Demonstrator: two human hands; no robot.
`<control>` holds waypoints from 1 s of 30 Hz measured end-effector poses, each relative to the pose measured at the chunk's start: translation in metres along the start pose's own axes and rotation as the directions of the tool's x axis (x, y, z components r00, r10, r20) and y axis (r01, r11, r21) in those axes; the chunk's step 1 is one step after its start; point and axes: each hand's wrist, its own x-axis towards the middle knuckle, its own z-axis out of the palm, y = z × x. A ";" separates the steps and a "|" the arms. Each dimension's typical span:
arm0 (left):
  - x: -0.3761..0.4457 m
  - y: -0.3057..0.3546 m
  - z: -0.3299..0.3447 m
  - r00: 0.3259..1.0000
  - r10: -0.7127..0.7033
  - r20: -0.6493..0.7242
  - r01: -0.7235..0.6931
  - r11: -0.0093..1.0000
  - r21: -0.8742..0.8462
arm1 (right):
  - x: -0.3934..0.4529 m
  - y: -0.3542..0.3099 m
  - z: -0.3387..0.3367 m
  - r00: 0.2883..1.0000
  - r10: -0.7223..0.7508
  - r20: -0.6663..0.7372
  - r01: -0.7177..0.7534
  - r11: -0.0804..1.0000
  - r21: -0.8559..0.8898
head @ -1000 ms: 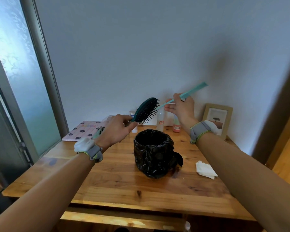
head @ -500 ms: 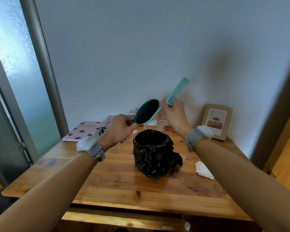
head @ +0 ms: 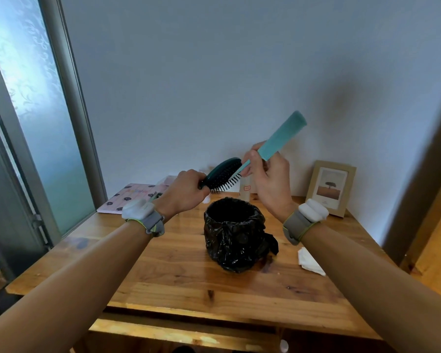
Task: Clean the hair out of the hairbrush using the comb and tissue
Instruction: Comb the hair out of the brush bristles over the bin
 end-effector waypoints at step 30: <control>-0.002 0.002 0.003 0.997 0.077 -0.015 -0.074 0.987 0.140 | 0.000 0.006 -0.007 0.998 0.035 -0.058 -0.047 0.975 -0.217</control>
